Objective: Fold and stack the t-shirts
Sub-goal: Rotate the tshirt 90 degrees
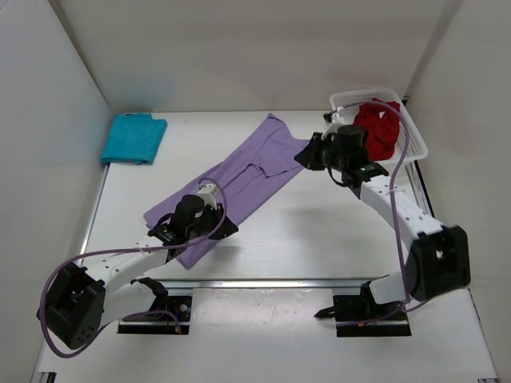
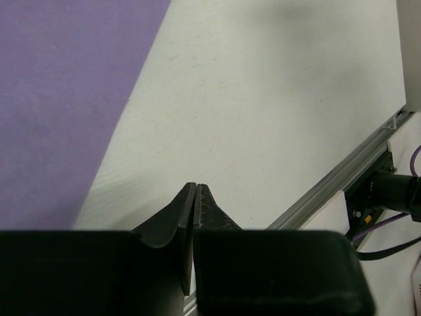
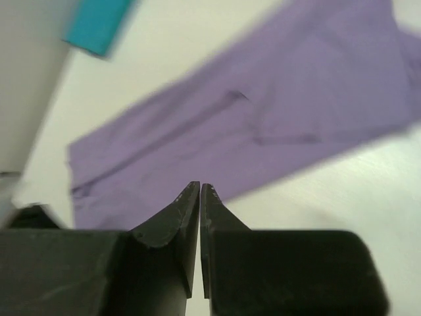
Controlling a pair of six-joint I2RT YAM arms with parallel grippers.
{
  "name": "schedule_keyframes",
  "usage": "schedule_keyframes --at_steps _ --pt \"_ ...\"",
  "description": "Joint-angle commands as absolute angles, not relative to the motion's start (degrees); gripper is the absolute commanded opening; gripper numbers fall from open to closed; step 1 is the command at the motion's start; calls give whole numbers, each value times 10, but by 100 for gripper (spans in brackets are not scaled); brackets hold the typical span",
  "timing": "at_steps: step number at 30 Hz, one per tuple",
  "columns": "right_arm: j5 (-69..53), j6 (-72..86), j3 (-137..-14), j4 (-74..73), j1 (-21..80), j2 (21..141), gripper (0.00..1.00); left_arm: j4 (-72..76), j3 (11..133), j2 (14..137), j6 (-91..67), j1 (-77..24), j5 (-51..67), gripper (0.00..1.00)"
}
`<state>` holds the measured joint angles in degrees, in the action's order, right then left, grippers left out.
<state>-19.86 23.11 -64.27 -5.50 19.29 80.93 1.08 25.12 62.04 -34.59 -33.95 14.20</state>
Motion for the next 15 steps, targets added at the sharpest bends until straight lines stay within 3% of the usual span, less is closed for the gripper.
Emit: schedule_keyframes --at_steps 1,9,15 --pt "-192 242 -554 -26 136 886 3 40 244 613 -354 -353 156 12" --pt "-196 233 -577 -14 75 1011 1 69 239 629 -364 -360 171 12" --pt "-188 239 -738 -75 103 1162 1 68 233 625 -360 -345 174 12"
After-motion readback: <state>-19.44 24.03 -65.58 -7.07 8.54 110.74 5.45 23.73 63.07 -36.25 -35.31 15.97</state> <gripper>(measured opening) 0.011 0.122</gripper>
